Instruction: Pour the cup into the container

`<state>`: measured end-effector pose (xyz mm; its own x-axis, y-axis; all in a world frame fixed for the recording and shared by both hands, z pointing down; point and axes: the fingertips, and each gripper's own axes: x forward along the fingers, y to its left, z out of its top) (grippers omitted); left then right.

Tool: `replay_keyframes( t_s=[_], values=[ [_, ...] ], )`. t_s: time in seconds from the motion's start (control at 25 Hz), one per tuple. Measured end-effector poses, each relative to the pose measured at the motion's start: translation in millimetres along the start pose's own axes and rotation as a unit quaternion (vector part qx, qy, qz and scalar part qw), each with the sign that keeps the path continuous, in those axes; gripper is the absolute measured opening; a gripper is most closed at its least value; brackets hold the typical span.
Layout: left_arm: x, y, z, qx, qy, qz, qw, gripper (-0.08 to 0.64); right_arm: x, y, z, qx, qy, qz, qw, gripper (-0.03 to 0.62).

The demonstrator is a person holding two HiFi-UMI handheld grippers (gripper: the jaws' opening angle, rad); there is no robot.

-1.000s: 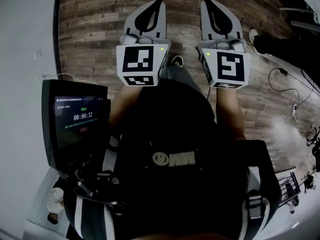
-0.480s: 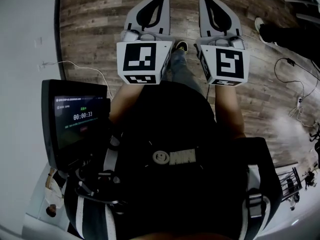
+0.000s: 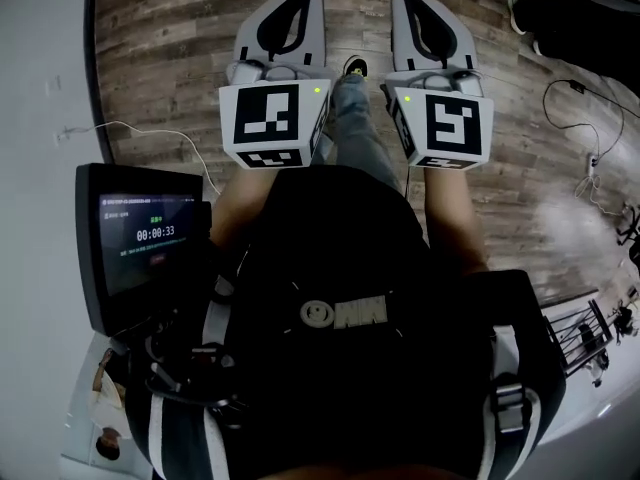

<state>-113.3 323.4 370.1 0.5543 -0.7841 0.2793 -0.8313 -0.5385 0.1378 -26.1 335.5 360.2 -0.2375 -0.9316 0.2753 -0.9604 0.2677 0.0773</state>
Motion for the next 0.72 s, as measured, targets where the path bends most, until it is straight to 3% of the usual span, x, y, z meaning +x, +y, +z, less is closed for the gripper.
replay_keyframes(
  t_s=[0.24,0.72],
  values=[
    [-24.3,-9.2,-18.8,0.000,0.014,0.014,0.9998,-0.003,-22.1,18.9,-13.8,0.008,0.013,0.015,1.000,0.006],
    [-59.8,-47.5,-19.0,0.010,0.001,0.031,0.9995,-0.003,-65.6,39.9,-14.7,0.007,0.002,0.054,0.999,0.006]
  ],
)
